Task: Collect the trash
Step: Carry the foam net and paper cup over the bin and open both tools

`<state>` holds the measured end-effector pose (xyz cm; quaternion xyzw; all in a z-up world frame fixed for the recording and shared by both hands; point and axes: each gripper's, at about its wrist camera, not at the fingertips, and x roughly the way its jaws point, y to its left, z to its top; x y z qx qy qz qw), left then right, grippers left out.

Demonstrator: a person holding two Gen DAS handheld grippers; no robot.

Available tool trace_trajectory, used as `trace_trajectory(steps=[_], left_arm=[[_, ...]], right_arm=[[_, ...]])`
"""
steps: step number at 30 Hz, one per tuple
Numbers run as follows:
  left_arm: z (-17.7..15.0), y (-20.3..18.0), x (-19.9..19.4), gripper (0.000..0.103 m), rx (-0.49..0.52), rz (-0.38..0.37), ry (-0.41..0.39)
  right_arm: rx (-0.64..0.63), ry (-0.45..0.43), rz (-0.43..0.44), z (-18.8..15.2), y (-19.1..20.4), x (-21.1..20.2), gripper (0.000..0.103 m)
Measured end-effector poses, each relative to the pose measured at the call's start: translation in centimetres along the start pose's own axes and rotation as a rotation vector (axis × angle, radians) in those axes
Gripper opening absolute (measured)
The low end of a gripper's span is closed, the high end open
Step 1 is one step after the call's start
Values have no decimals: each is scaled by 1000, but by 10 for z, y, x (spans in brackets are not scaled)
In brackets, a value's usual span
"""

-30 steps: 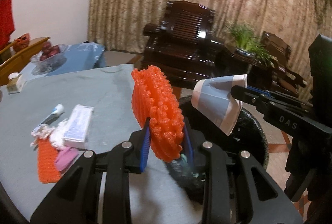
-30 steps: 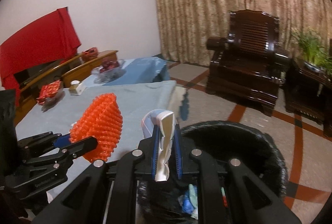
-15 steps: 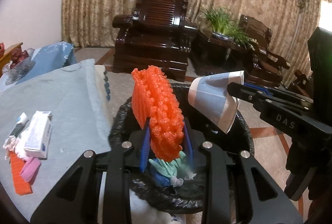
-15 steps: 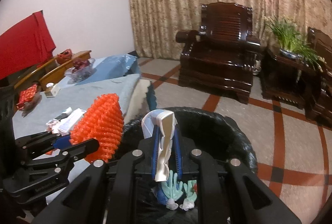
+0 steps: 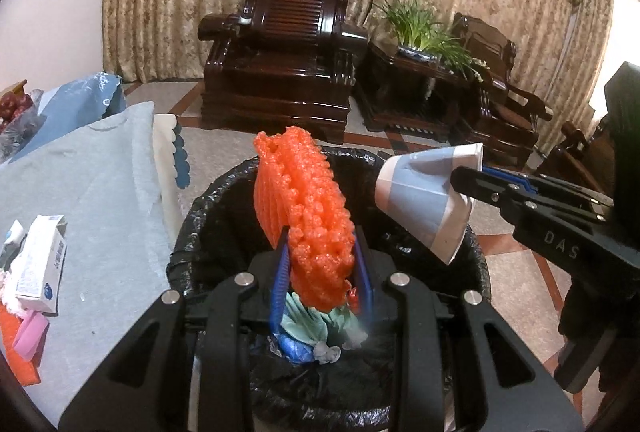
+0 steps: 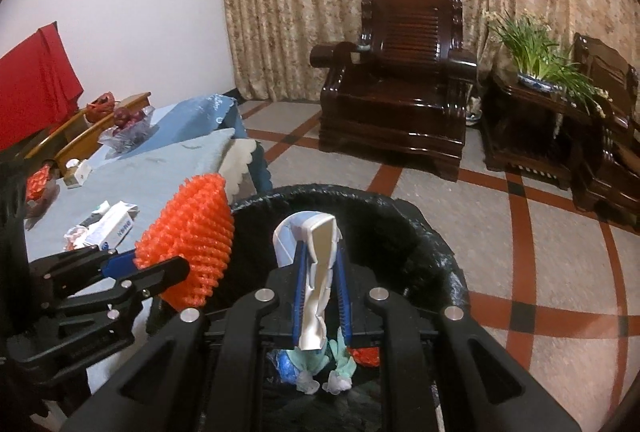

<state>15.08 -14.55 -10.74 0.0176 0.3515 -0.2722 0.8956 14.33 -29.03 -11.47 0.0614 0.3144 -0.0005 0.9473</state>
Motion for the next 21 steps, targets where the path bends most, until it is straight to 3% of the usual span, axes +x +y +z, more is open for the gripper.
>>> trace_trajectory(steps=[3,6,8,9,11,14,21], left_arm=[[-2,2,5,30,-4,-15,13],[-2,6,9,53,-27,-40,28],[-4,10,8,67,-41,-49,30],[-5,12,7,67,-44,-45,30],[-8,17,4,72,-51,-34,35],[-9,25,-6,82,-63,8,18],[-14,52,-46,89,-80,135,-36]], right_arm=[[4,15,-8,-2,-4,4,18],[10,33,-29,-6,-8,8,30],[15,41,-52,-8,-11,8,48],[16,40,-58,-9,-11,7,53],[21,30,-66,-10,-12,4,76],[29,4,-81,-10,-12,-3,97],[51,-27,-53,-2,-3,-8,97]])
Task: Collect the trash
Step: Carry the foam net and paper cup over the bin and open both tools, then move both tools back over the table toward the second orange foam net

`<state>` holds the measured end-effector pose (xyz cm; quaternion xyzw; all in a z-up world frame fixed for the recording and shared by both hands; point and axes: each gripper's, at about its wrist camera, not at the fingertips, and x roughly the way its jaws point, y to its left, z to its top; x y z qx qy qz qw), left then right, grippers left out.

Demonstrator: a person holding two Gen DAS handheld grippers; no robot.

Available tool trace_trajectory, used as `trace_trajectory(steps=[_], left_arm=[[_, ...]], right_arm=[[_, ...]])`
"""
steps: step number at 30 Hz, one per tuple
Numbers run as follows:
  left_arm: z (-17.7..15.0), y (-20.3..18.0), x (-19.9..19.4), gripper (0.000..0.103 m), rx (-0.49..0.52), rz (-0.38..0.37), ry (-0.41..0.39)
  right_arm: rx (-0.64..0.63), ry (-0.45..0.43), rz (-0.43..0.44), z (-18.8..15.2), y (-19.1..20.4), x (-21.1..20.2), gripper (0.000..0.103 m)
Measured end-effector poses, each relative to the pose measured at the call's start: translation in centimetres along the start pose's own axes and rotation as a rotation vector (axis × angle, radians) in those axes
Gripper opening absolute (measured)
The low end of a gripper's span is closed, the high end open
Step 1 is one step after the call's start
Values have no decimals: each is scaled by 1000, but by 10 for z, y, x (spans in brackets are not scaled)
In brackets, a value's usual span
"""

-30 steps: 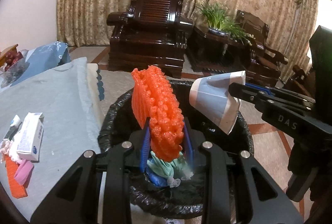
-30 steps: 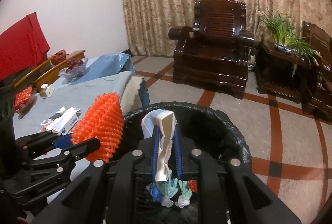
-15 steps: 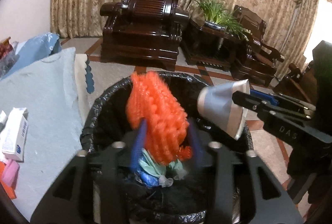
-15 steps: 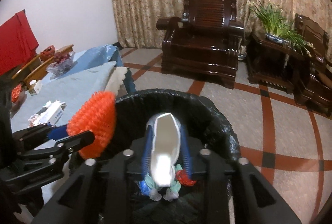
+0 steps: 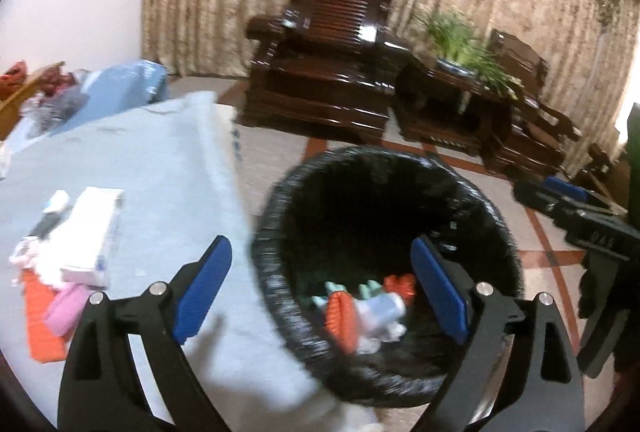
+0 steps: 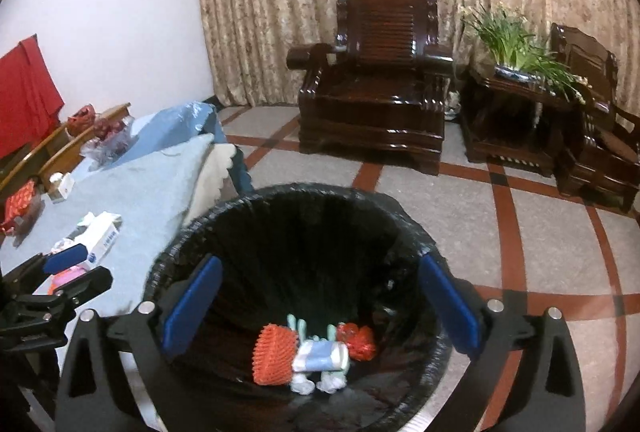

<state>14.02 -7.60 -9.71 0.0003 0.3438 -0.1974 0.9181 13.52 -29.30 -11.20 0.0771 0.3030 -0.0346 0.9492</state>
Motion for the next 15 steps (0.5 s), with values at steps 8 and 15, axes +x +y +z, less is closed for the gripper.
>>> trace_trajectory(steps=[8,15], left_arm=[[-2,42,-49,89,-52,137,-66],[-8,79,-81,89,-103,237,-99]], right_arm=[[-55,-43,89,9,46,-3,97],[-114,-53,181,9,96,4,97]])
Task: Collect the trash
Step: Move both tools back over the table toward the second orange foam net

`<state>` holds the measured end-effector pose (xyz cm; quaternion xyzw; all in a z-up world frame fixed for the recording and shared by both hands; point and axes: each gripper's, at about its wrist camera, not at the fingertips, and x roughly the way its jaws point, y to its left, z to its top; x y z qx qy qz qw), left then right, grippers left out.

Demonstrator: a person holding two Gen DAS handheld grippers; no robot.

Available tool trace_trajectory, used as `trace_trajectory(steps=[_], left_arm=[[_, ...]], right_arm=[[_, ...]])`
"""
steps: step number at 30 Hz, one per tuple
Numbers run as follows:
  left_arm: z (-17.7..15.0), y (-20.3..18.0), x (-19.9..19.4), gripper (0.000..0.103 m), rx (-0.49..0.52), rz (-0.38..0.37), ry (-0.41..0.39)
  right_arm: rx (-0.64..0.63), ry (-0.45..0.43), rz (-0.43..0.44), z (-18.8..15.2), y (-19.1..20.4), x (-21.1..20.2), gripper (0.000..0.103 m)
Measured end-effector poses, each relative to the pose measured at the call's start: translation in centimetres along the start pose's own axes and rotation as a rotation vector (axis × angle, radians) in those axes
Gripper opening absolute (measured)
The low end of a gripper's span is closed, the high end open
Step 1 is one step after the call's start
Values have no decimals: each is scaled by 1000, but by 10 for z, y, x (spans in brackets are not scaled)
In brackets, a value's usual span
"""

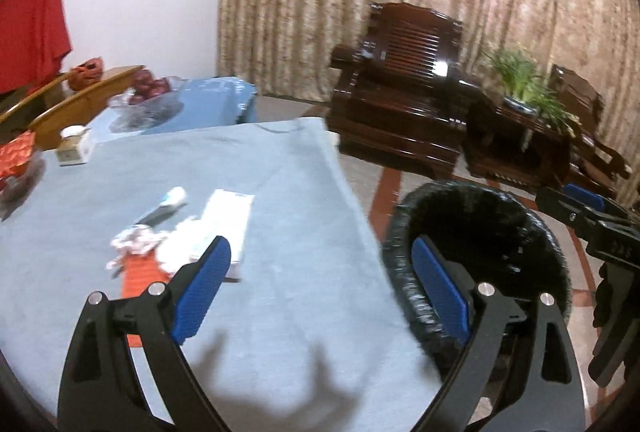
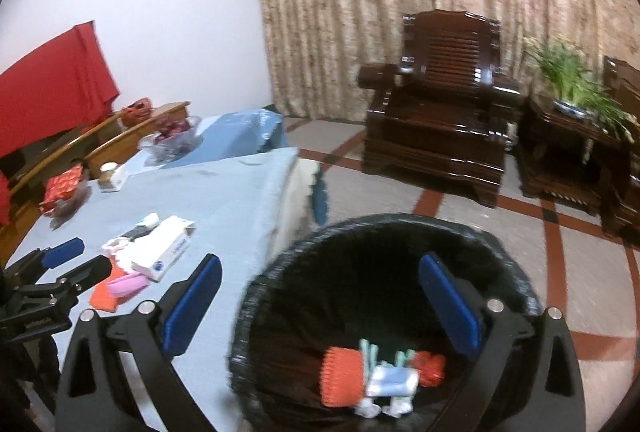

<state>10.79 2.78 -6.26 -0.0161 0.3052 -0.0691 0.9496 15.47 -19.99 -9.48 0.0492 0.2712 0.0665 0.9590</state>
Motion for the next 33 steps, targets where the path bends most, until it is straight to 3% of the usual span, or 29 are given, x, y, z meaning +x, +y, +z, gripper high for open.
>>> trace_trajectory(steps=[16,33], left_arm=[[-24,103,-13,89,-119,215,15],[-58,157,23,89,-176,284,107]], right_arm=[[-114,35,138,-7,97,47,97],[-161,96,181,-25,151,103,97]])
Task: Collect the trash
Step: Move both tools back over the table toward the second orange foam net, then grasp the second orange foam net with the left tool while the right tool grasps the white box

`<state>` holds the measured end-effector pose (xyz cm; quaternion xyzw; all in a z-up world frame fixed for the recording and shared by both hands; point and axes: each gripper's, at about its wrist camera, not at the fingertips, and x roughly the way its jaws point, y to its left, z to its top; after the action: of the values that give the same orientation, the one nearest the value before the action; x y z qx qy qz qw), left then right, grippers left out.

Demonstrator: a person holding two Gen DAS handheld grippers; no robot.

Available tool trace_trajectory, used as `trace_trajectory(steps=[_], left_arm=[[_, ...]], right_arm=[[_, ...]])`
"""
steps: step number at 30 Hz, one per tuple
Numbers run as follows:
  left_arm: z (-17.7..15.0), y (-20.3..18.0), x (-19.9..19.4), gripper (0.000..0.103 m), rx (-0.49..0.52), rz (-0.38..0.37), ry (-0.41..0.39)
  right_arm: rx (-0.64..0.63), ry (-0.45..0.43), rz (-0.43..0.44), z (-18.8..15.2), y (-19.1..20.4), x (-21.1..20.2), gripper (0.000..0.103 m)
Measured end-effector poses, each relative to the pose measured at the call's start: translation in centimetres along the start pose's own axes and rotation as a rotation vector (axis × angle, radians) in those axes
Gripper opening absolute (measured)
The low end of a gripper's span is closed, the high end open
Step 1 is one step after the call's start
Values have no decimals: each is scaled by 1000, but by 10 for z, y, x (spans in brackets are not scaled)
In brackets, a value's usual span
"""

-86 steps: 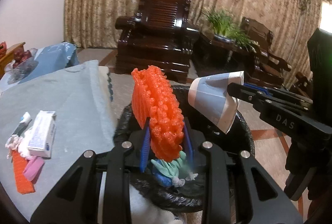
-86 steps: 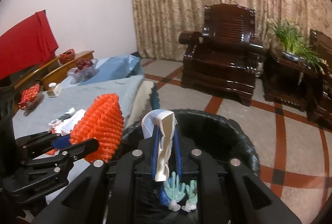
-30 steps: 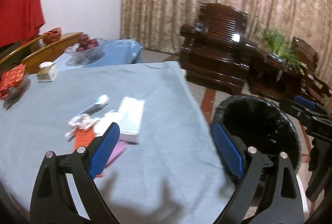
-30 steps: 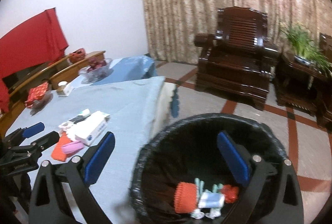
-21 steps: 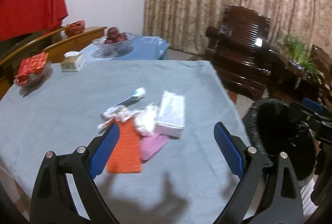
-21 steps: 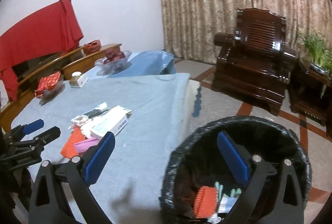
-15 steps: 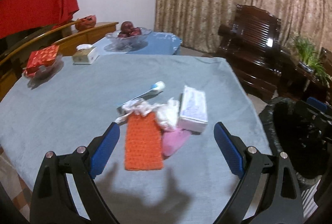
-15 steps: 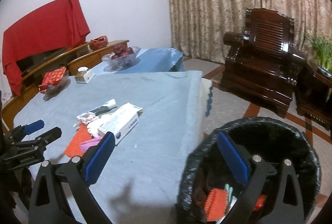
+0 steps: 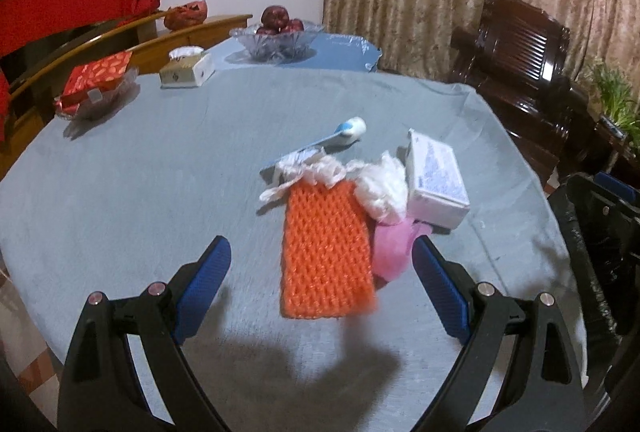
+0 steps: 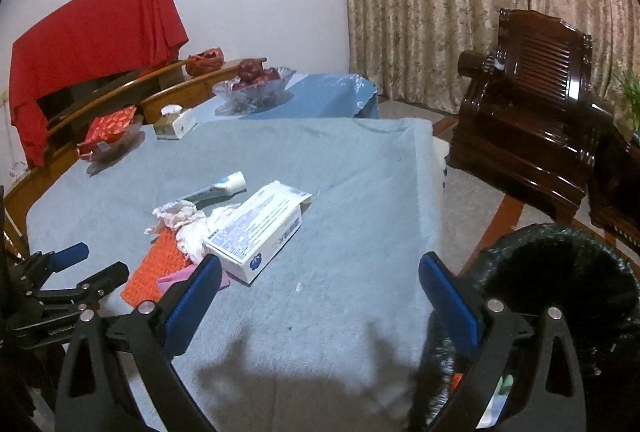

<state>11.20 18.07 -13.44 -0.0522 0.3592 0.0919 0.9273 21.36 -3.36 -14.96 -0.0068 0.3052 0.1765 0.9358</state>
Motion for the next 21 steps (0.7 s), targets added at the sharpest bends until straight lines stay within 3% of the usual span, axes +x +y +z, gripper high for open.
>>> trace_trajectory(steps=[13,16,19,21], left_arm=[[-12,6,36,76,-7,-9,94],[-14,7,43,67,-18,-27,121],[-18,8,49,49,-30,-54,157],[-18,8,51,44,-41,-63,162]], right_arm=[[-6,53,-4,-7,3,27,97],[-9,62,-2,-7,5,32,97],[-15,67,-1,-9,6,35,97],[-20,70,-1,-9,8,36,97]])
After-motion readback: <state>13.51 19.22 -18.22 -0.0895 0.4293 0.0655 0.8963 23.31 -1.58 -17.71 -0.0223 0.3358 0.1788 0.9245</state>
